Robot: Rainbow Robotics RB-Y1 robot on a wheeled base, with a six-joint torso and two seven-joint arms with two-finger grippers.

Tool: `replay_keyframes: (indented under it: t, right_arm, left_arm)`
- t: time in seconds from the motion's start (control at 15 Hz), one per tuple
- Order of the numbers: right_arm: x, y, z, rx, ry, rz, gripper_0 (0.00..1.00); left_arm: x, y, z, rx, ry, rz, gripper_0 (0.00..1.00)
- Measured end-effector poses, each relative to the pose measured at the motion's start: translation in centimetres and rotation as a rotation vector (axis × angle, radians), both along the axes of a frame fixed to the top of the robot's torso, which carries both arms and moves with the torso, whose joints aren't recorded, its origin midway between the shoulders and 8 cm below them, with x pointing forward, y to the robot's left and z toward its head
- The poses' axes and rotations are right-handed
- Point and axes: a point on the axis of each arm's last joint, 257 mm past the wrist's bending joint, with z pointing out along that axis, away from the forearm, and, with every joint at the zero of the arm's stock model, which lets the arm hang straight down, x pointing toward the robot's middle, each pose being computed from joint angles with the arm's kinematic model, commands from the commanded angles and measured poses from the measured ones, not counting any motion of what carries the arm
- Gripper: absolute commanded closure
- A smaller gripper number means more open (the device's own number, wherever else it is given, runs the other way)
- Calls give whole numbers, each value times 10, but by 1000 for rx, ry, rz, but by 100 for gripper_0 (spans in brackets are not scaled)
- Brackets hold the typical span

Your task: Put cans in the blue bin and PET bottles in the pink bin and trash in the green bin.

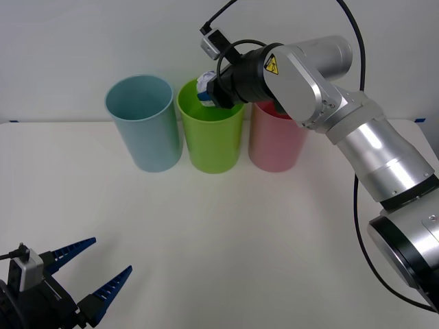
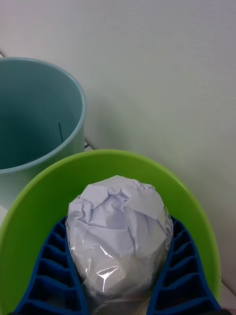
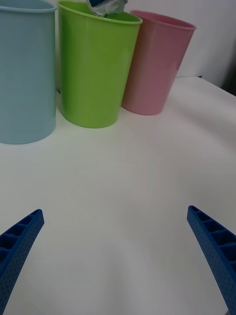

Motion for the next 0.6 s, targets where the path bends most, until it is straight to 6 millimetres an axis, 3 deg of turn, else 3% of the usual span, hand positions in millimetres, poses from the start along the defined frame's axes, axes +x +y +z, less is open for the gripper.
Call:
replay_keyframes:
  t: [0.07,0.2,0.27,0.6]
  right_arm:
    - [0,0,0,0,0,0,99]
    - [0,0,-1,-6,-6,5,19]
    - [1,0,2,-12,-23,12,3]
    - [3,0,4,-21,-45,22,0]
  left_arm:
    - [0,0,0,0,0,0,0]
    - [0,0,0,0,0,0,0]
    - [0,0,0,0,0,0,0]
    - [0,0,0,0,0,0,0]
